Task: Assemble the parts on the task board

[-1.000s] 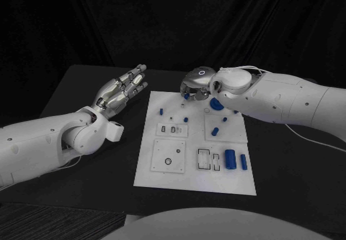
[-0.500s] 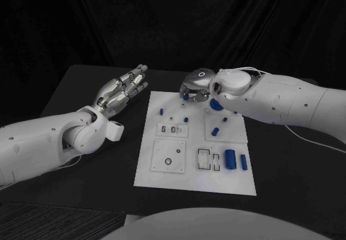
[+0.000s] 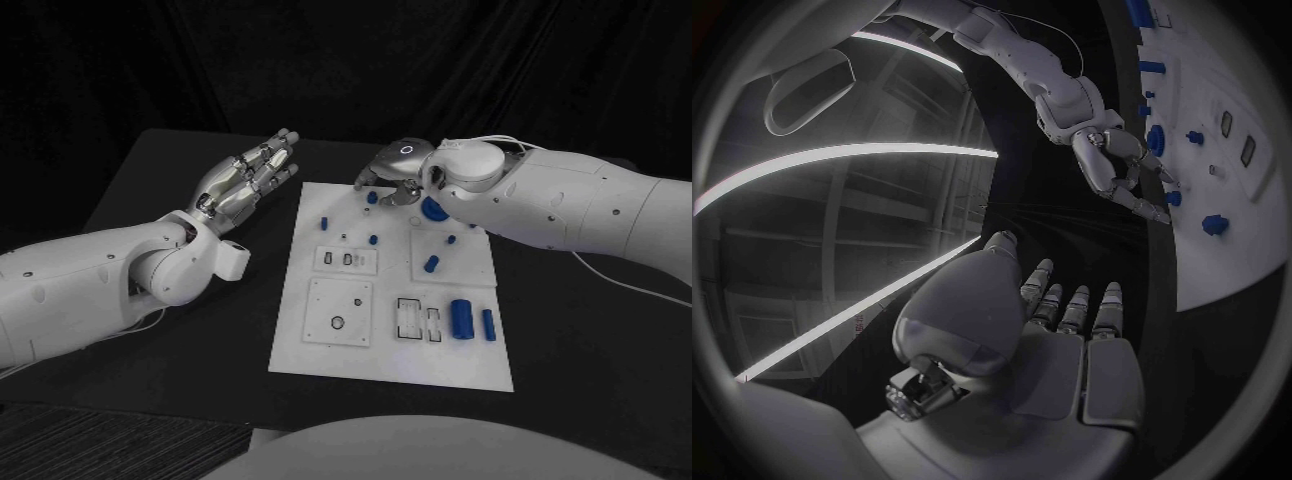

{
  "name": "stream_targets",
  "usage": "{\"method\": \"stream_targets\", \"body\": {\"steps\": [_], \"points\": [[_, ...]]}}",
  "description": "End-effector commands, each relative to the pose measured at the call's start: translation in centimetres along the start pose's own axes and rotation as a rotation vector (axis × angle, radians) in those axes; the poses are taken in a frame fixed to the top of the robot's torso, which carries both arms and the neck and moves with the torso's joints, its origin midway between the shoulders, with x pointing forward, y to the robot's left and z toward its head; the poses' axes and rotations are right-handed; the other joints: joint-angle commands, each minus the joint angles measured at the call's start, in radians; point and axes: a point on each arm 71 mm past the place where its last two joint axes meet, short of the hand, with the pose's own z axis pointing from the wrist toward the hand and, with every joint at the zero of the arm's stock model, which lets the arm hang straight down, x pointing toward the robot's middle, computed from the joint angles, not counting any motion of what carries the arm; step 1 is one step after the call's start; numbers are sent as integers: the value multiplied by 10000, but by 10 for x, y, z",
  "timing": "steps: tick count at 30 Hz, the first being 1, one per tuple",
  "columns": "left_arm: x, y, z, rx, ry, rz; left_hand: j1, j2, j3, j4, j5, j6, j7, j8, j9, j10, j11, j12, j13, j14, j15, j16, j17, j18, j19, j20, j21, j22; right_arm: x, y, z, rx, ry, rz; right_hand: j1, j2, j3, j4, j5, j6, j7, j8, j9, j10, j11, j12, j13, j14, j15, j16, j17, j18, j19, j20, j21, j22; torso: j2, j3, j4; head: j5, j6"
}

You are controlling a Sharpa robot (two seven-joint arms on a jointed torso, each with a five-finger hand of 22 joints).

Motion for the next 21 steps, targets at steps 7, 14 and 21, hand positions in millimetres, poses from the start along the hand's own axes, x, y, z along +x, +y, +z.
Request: {"method": "stream_targets", "body": {"steps": [7, 14, 21], "points": [[1, -12, 1, 1615, 110, -56, 101, 17, 55, 8, 73, 79, 27, 40, 11, 6, 48, -66, -9, -4, 60, -37, -9, 78, 7, 49, -60, -17, -15, -22, -26, 364, -1742, -106, -141, 210, -420, 96, -118, 371, 202, 126, -230, 327, 13, 544, 188, -370, 53, -443, -574, 50, -402, 34, -576, -364, -8, 3, -7, 14, -2], [-1, -12, 1, 1623, 79, -23, 106, 18, 62, 7, 81, 94, 32, 46, 12, 6, 51, -66, -9, -4, 58, -37, -9, 79, 7, 51, -60, -17, -33, -50, -61, 1284, -2300, 1397, -40, 274, -989, 19, -367, 1064, 885, 331, -395, 1689, -438, 8395, 6040, -1424, -129, -2597, -2948, 494, -1831, -181, -3072, -2291, -50, -1, -24, -24, -2], [1, -11, 3, 1621, 155, -73, 106, 18, 62, 7, 81, 94, 32, 46, 12, 6, 51, -66, -9, -4, 58, -37, -9, 79, 7, 51, -60, -17, -23, -76, -93, 2696, -1278, 3073, -1948, 693, -1764, 1472, -356, 1599, 1357, 520, -96, 7322, -565, 15050, 15045, 1595, -108, 3891, 5889, -511, 1209, -142, 1581, 2487, -84, -7, -36, -98, -2]]}}
